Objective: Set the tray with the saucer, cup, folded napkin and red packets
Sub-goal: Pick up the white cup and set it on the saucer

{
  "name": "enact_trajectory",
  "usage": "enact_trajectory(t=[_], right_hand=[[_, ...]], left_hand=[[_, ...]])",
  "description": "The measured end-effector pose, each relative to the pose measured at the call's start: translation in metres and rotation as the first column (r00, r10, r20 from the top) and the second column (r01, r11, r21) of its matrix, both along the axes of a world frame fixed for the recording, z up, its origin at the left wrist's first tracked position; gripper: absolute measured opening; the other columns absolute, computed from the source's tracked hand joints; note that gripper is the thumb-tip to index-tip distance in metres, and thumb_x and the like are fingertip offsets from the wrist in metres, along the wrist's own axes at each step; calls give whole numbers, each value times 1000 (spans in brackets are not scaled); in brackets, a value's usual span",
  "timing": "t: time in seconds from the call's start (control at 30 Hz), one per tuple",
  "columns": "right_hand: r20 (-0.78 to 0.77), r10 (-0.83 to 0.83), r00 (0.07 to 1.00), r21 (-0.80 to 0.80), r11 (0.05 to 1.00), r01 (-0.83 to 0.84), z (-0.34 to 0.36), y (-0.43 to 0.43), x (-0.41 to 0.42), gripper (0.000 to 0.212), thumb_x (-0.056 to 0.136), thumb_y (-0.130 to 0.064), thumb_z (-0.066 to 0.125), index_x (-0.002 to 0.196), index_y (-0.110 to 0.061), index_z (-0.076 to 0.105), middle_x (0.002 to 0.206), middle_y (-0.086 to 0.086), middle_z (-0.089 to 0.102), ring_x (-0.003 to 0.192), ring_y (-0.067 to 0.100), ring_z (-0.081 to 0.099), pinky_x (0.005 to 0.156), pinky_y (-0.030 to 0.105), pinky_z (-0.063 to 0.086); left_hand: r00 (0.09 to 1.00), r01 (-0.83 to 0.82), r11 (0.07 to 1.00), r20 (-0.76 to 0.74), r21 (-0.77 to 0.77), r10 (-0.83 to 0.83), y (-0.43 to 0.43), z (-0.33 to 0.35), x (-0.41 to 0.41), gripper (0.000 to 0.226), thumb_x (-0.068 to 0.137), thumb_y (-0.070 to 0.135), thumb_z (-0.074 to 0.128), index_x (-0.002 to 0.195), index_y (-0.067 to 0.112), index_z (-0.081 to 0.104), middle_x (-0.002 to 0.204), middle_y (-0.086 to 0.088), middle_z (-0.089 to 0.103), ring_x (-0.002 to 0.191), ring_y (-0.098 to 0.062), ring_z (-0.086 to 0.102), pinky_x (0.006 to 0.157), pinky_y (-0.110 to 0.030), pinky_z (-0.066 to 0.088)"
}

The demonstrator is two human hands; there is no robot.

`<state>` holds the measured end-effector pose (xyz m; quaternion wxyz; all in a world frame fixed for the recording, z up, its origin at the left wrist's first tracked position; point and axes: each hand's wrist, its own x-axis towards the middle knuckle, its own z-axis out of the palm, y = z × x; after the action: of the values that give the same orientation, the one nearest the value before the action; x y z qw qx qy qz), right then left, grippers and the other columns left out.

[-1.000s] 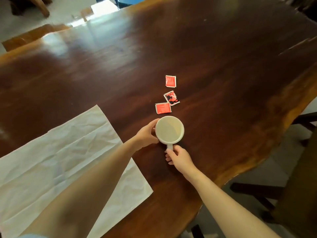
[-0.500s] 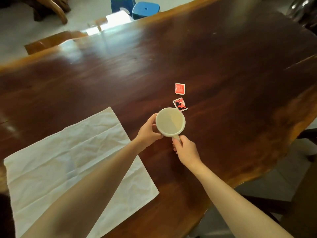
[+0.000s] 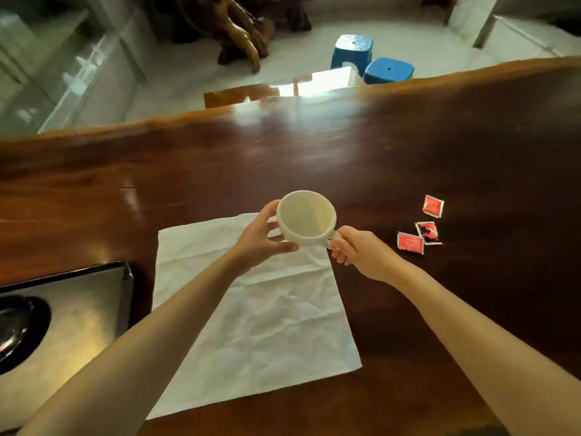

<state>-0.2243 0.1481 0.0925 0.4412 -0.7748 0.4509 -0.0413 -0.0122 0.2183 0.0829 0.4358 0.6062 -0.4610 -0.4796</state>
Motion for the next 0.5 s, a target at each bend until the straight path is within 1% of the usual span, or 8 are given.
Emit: enact_trajectory(t=[0.1,0.13,0.2,0.27,0.3,0.33,0.4,0.5], right_hand=[[-6,64,998,-10,998,-64,9,15,49,26,99,-22,39,96,-1,54,93,11,67,86,25,65,81,39,52],[-7,91,996,-24,996,-91,10,23,66,26,99,-23,40,93,-2,54,92,11,66,85,24,65,79,38,52],[-3,146,989,-67,987,-146,13,40,99,23,99,-25,41,91,-9,55,92,8,66,80,19,65,74,34,51],[30,165,986,-88,983,-162,15,59,134,20,97,-26,44,91,-13,57,91,5,64,77,17,65,72,36,53],[51,165,985,-82,984,-161,17,70,153,19,96,-25,47,92,-12,60,90,5,63,77,17,65,72,38,55],[70,168,983,-77,984,-163,18,80,172,19,95,-24,50,94,-9,62,89,4,62,77,20,66,72,41,57],[87,182,979,-58,982,-177,17,99,210,18,93,-22,55,92,-8,65,83,1,62,77,25,68,74,47,58],[104,204,974,-10,979,-204,15,126,265,11,90,-22,60,85,-14,67,80,1,66,77,24,70,80,45,57]], left_hand=[[993,-110,994,37,-21,111,35,7,39,77,66,-1,80,127,25,41,122,2,51,116,-19,55,82,-19,53],[988,-146,989,49,-29,147,47,8,52,76,66,0,81,126,25,40,121,1,51,116,-19,55,83,-20,53],[973,-216,975,69,-46,219,74,9,79,77,65,2,82,124,27,39,124,-1,50,115,-19,54,85,-22,51],[959,-269,961,76,-59,273,101,12,107,76,65,3,82,124,26,39,125,0,49,115,-18,52,84,-21,50],[953,-288,956,80,-60,292,115,13,122,76,66,4,82,125,24,40,125,0,48,115,-17,51,86,-22,50],[947,-306,950,86,-63,311,128,14,138,77,65,5,83,127,22,40,126,1,48,116,-16,51,88,-26,51],[932,-338,938,111,-78,345,156,13,171,78,63,8,84,127,23,41,127,0,50,117,-17,52,94,-32,50],[905,-389,917,153,-89,398,195,12,219,79,64,8,84,126,26,39,126,2,50,117,-16,53,93,-29,50]])
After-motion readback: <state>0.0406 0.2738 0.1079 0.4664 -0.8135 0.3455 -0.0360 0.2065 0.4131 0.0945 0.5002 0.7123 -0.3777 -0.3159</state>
